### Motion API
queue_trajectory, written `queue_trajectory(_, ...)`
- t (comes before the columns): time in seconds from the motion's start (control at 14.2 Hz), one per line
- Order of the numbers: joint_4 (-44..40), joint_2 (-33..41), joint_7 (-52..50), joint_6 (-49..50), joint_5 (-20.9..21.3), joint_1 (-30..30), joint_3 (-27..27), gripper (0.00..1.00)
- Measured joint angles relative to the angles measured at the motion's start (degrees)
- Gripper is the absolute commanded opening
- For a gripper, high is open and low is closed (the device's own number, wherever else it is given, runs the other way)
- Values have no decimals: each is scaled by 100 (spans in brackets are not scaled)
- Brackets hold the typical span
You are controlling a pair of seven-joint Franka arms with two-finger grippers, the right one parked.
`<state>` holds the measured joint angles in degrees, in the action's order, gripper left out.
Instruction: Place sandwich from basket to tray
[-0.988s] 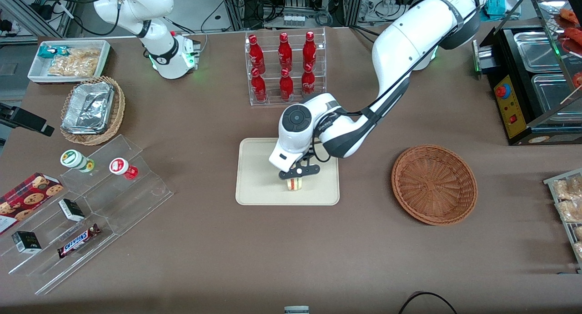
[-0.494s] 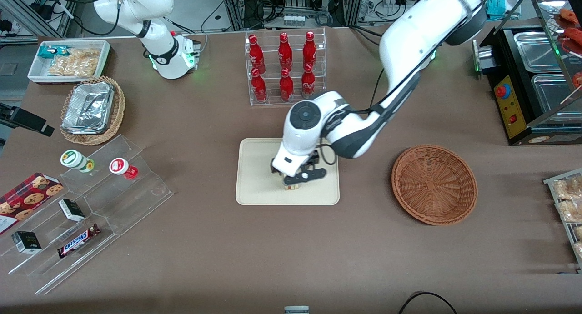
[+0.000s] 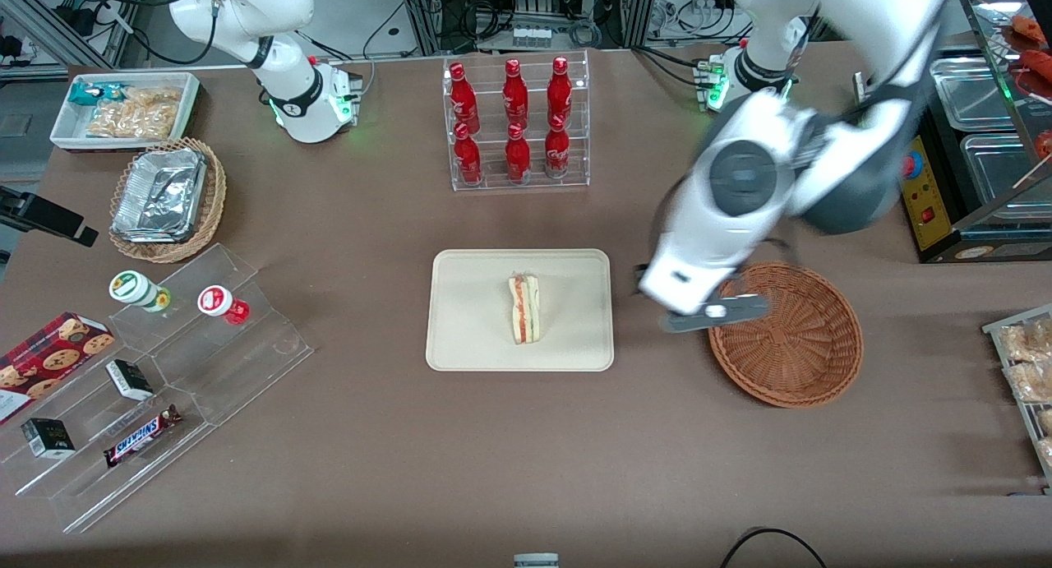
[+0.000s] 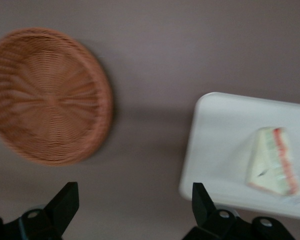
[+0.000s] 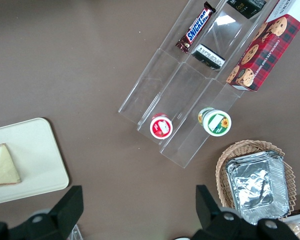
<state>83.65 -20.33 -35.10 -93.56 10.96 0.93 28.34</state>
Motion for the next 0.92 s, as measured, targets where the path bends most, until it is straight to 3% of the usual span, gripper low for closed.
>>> queue_trajectory(0.21, 64, 719, 1740, 834, -481, -149, -1014, 100)
queue_trajectory(0.35, 85, 1140, 2229, 1219, -565, -199, -1310, 100)
queue_trajectory(0.64, 112, 1932, 2282, 1728, -582, -175, -1295, 100)
queue_trajectory(0.92, 154, 2117, 2283, 1795, -772, -425, -1146, 100)
